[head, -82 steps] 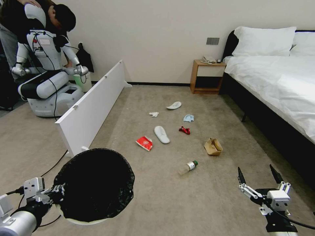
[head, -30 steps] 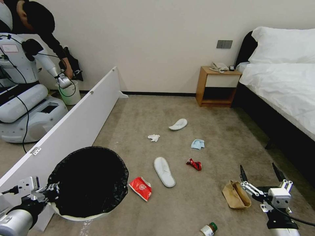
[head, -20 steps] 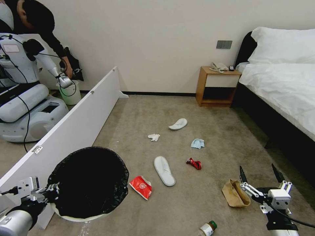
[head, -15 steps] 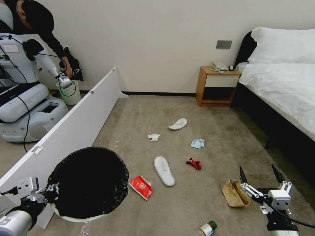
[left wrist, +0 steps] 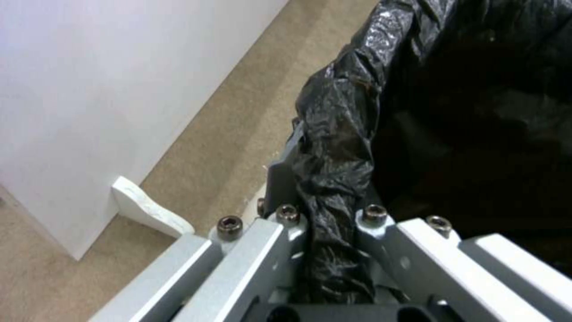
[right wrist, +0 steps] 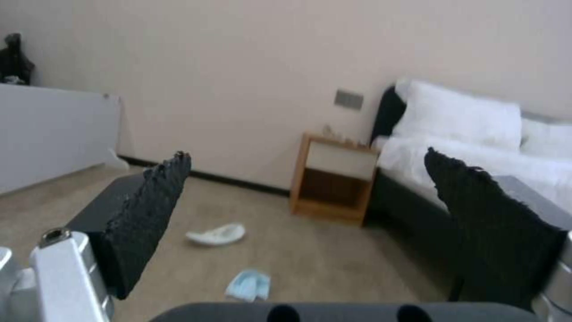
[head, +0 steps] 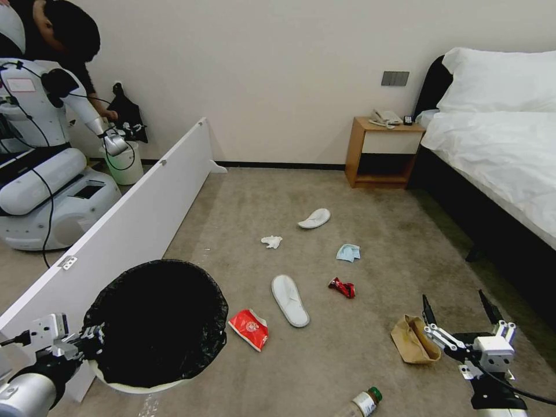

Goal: Pick up the trash bin, then pick up the garbage from the floor and place it into the trash bin.

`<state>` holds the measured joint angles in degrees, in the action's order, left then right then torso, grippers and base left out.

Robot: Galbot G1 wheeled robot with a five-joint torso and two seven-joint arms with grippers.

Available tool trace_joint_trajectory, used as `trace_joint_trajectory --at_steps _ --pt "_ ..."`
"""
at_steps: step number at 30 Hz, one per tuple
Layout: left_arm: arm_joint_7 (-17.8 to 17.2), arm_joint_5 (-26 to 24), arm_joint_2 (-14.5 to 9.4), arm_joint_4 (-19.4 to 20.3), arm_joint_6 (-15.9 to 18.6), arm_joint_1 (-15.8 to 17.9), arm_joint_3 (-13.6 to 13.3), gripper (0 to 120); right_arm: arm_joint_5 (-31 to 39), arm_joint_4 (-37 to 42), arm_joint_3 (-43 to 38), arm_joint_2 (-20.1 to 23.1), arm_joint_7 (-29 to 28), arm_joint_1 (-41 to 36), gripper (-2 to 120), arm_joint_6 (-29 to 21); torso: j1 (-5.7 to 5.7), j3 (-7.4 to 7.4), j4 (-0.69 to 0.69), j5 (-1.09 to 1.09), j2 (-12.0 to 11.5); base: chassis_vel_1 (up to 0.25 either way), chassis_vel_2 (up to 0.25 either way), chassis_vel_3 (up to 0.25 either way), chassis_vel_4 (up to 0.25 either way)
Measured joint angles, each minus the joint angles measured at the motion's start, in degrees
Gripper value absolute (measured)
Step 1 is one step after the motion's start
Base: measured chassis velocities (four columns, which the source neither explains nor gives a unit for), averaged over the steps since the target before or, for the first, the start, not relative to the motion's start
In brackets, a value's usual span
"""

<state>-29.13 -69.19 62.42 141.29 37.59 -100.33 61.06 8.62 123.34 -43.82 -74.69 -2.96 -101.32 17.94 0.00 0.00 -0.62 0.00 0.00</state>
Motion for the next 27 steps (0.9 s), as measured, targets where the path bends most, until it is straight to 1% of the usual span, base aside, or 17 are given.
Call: trace_joint_trajectory --at_steps 2,3,5,6,7,8,9,10,11,13,14,17,20,23,24,25,27 --pt "0.0 -0.02 0.11 0.25 0.0 -0.36 0.26 3 3.55 -0.53 1.71 0.81 -0.55 0.32 100 -2.64 0.0 0.0 0.0 0.0 0.0 0.0 0.0 0.0 0.0" --pt "0.0 -0.02 0.11 0.25 0.0 -0.36 0.26 3 3.55 -0.53 1.71 0.81 -0.55 0.32 100 -2.64 0.0 0.0 0.0 0.0 0.0 0.0 0.0 0.0 0.0" --pt "0.0 -0.02 0.3 0.5 -0.01 -1.07 0.68 3 5.4 -1.25 3.94 2.57 -1.36 0.49 100 -5.97 0.0 0.01 0.01 0.01 0.0 0.0 0.0 0.0 0.0" --pt "0.0 -0.02 0.3 0.5 -0.01 -1.07 0.68 3 5.4 -1.25 3.94 2.57 -1.36 0.49 100 -5.97 0.0 0.01 0.01 0.01 0.0 0.0 0.0 0.0 0.0" --pt "0.0 -0.02 0.41 0.59 -0.01 -1.39 0.85 3 5.98 -1.09 5.52 3.68 -3.64 0.39 100 -9.62 0.0 0.01 0.0 0.0 0.0 0.0 0.0 0.0 0.0" --pt "0.01 -0.02 0.57 0.71 -0.01 -1.78 1.12 3 6.4 -0.73 7.85 5.4 -7.37 0.36 100 -14.78 0.0 0.01 0.0 0.0 0.0 0.0 0.0 0.0 0.0" --pt "0.01 -0.02 0.57 0.71 -0.01 -1.78 1.12 3 6.4 -0.73 7.85 5.4 -7.37 0.36 100 -14.78 0.0 0.01 0.0 0.0 0.0 0.0 0.0 0.0 0.0" --pt "0.02 -0.02 0.69 0.84 -0.02 -2.02 1.33 3 7.08 -0.67 9.48 6.81 -9.78 0.61 100 -18.47 0.0 0.01 0.0 0.0 0.0 0.0 0.0 0.0 0.0" --pt "0.02 -0.02 0.69 0.84 -0.02 -2.02 1.33 3 7.08 -0.67 9.48 6.81 -9.78 0.61 100 -18.47 0.0 0.01 0.0 0.0 0.0 0.0 0.0 0.0 0.0" --pt "0.03 -0.01 1.05 1.09 -0.04 -2.47 1.86 3 10.59 -2.04 12.79 10.28 -12.47 1.85 100 -25.16 0.0 0.01 0.01 0.01 0.0 0.0 0.0 0.0 0.0" --pt "0.03 -0.01 1.05 1.09 -0.04 -2.47 1.86 3 10.59 -2.04 12.79 10.28 -12.47 1.85 100 -25.16 0.0 0.01 0.01 0.01 0.0 0.0 0.0 0.0 0.0" --pt "0.04 0.01 1.25 1.17 -0.05 -2.87 2.42 3 14.64 -6.12 15.79 13.85 -12.84 4.32 100 -29.63 0.0 0.01 0.02 0.01 0.0 0.0 0.0 0.0 0.0" --pt "0.03 0.01 1.15 1.17 -0.06 -2.81 2.44 3 15.48 -7.68 16.44 14.48 -12.61 4.75 100 -30.35 0.0 0.01 0.02 0.01 0.0 0.0 0.0 0.0 0.0" --pt "0.04 -0.11 0.93 1.05 -0.07 -2.77 2.54 3 15.86 -10.11 17.03 15.3 -10.6 5.04 100 -30.82 0.0 0.01 -0.02 0.01 0.0 0.0 0.0 0.0 0.0" --pt "0.04 -0.25 0.83 0.94 -0.07 -2.98 2.82 3 15.56 -12.06 17.15 15.99 -7.27 5.09 100 -30.93 0.0 0.01 -0.01 0.01 0.0 0.0 0.0 0.0 0.0" --pt "0.04 -0.25 0.83 0.94 -0.07 -2.98 2.82 3 15.56 -12.06 17.15 15.99 -7.27 5.09 100 -30.93 0.0 0.01 -0.01 0.01 0.0 0.0 0.0 0.0 0.0" --pt "0.04 -0.61 0.67 0.86 -0.07 -3.17 3.25 3 10.95 -14.85 17.21 16.98 -2.86 5.21 100 -30.35 0.0 0.01 0.01 0.0 0.0 0.0 0.0 0.0 0.0"
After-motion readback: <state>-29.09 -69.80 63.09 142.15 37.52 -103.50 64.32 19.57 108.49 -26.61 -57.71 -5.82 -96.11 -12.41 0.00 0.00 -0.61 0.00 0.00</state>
